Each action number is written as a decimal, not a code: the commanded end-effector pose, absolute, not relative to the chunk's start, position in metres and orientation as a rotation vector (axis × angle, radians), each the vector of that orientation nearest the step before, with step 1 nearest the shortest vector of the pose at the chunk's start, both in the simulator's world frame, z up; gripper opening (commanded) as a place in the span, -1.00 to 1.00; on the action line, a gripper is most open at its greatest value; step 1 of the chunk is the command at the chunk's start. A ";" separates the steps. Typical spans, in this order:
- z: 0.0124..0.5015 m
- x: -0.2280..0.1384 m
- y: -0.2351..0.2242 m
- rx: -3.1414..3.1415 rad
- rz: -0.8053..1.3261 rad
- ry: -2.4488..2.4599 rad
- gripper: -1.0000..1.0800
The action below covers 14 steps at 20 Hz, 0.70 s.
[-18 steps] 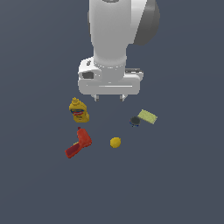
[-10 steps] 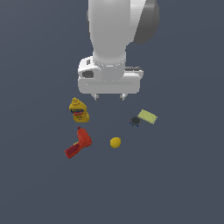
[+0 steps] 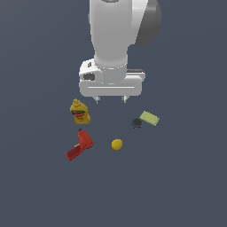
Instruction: Pick up a designated object from a clutter of objects.
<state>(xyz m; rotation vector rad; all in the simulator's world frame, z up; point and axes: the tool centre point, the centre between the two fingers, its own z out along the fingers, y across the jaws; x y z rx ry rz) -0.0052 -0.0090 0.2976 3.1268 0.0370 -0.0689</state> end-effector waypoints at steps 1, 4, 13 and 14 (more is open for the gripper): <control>0.289 -0.001 -0.008 3.127 -0.068 0.030 0.92; 0.275 0.006 -0.006 3.127 -0.063 0.017 0.92; 0.199 0.034 0.003 3.129 -0.037 -0.049 0.92; 0.188 0.037 0.005 3.130 -0.033 -0.059 0.92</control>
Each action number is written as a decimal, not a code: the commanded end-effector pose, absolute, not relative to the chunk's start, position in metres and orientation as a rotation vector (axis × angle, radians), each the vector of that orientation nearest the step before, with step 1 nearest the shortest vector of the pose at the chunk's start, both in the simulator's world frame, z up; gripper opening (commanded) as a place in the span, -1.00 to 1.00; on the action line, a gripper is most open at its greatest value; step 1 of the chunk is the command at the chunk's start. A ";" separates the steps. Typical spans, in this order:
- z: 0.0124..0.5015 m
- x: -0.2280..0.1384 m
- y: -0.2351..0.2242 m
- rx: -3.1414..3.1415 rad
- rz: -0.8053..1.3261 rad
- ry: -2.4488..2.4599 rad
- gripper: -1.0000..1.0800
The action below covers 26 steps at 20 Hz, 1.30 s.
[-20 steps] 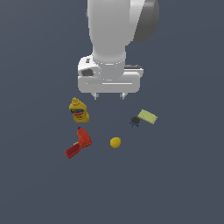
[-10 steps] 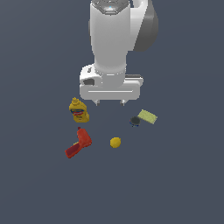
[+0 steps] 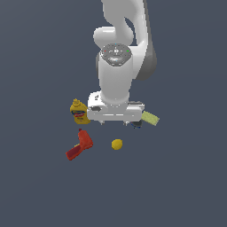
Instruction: Pick up a designated object from a clutter of objects.
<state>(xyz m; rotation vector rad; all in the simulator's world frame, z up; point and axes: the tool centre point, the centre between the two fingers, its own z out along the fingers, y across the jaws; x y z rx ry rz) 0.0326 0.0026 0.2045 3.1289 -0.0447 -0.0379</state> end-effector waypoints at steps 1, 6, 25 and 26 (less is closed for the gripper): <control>0.177 0.040 0.006 3.130 -0.030 -0.068 0.92; 0.130 0.048 0.012 3.133 -0.015 -0.109 0.92; 0.071 0.051 0.018 3.138 -0.003 -0.153 0.92; 0.067 0.051 0.018 3.138 -0.002 -0.153 0.92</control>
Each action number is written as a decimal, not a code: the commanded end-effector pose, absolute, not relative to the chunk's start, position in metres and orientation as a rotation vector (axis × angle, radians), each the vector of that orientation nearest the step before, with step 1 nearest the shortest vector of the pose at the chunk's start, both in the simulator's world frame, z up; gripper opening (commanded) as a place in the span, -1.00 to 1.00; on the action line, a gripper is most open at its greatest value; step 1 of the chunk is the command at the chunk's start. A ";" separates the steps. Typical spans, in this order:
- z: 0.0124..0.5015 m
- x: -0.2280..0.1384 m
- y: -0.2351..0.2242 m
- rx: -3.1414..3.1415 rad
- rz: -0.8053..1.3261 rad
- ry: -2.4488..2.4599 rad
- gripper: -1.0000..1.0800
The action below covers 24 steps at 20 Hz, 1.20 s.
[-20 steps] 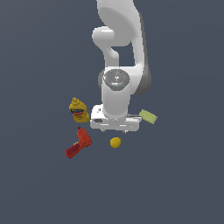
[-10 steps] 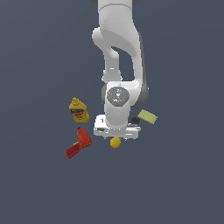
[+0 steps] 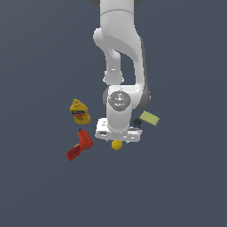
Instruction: Pick up a designated object from a clutter of objects.
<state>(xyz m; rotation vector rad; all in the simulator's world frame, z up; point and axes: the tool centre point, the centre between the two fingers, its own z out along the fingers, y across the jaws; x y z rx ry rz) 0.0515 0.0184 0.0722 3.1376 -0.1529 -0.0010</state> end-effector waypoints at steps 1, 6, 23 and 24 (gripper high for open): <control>0.063 0.051 0.018 3.138 -0.002 -0.153 0.92; 0.038 0.050 0.019 3.138 -0.001 -0.154 0.92; 0.029 0.052 0.019 3.138 0.001 -0.154 -1.00; 0.029 0.052 0.019 3.138 0.001 -0.154 -1.00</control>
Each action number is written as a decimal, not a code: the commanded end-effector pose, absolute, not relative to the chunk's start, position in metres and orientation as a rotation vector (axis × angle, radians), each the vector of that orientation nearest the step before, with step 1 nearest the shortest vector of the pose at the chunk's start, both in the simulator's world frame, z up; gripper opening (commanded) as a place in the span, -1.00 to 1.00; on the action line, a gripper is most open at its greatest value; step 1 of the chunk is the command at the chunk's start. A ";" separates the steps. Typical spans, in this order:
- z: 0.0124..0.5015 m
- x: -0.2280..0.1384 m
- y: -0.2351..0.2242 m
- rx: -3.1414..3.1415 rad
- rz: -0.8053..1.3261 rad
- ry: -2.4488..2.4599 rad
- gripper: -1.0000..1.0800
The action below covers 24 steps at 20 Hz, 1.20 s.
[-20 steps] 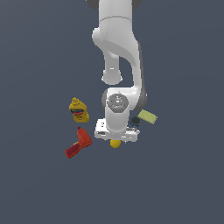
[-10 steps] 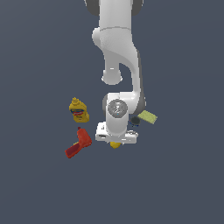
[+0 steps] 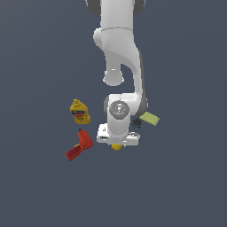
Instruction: Pick up a designated object from a clutter of objects.
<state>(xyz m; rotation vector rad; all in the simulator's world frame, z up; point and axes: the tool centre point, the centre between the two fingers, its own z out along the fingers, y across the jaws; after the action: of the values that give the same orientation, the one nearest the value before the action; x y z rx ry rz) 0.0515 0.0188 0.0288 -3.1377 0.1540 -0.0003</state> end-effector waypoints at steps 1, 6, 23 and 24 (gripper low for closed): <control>0.030 0.051 0.018 -3.138 -0.001 0.154 -1.00; 0.039 0.048 0.015 -3.138 -0.001 0.154 -1.00; 0.149 0.005 -0.027 -3.137 -0.001 0.154 -1.00; 0.157 0.002 -0.031 -3.137 -0.001 0.155 -1.00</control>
<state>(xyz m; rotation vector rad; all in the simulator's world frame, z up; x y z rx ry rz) 0.0068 -0.0258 0.1435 -3.1372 0.1544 0.0011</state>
